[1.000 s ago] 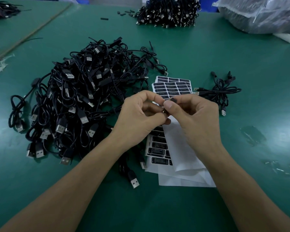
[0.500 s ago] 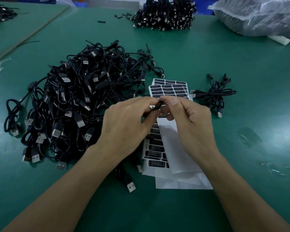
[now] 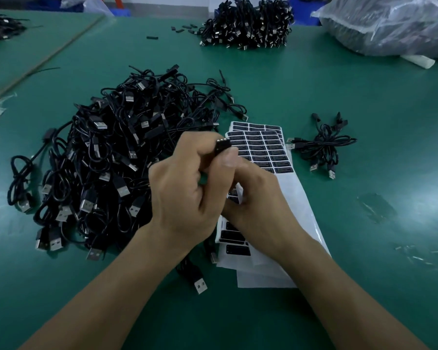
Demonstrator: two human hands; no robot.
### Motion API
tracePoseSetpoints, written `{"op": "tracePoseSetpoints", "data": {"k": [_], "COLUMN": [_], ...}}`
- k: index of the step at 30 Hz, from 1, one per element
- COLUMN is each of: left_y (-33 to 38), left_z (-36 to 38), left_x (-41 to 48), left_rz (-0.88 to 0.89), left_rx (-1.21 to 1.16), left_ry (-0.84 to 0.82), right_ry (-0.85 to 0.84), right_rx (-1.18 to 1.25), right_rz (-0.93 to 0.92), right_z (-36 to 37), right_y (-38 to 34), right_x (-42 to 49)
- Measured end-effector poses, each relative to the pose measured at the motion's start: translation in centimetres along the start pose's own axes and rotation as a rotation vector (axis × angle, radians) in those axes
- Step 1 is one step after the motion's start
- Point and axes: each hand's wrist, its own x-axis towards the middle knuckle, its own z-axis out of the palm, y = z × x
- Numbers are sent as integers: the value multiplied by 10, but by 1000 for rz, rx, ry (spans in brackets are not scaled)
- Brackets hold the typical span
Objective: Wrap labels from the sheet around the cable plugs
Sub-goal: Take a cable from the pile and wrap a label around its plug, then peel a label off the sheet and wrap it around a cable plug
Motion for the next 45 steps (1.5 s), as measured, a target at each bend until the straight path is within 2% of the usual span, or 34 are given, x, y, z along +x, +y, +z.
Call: {"op": "tracePoseSetpoints", "data": {"k": [3, 5, 9, 12, 15, 18, 21, 23, 28, 34, 39, 41, 43, 45], "left_y": [2, 1, -16, -25, -29, -31, -32, -33, -35, -35, -35, -38, -39, -39], "left_z": [3, 1, -10, -13, -14, -15, -15, -14, -11, -7, -9, -8, -9, -10], "left_x": [3, 9, 16, 18, 18, 15, 14, 12, 7, 3, 1, 2, 4, 8], "left_rz": [-82, -183, -635, -800, -870, -877, -855, -847, -836, -707, -691, -715, -710, -613], "left_rx": [-11, -126, -301, -291, -347, -327, -279, -259, -211, 34, 68, 102, 190, 408], "left_ry": [28, 87, 310, 365, 382, 351, 310, 297, 242, 143, 94, 9, -135, -321], "right_ry": [41, 103, 191, 245, 351, 532, 747, 816, 838, 622, 578, 560, 458, 319], "right_rx": [22, -19, -15, 11, 112, 259, 290, 212, -156, -310, -676, -690, -599, -490], "right_rz": [-3, -42, -67, -50, -11, 78, 253, 392, 567, 708, 616, 471, 335, 311], "right_z": [1, -1, -5, -6, -17, -38, -72, -97, -140, -133, -109, -93, -73, -53], "right_y": [1, 3, 5, 3, 3, 4, 11, 21, 60, 77, 67, 55, 45, 36], "right_x": [0, -1, -3, -2, 3, 11, 23, 31, 43, 48, 32, 28, 23, 19]}}
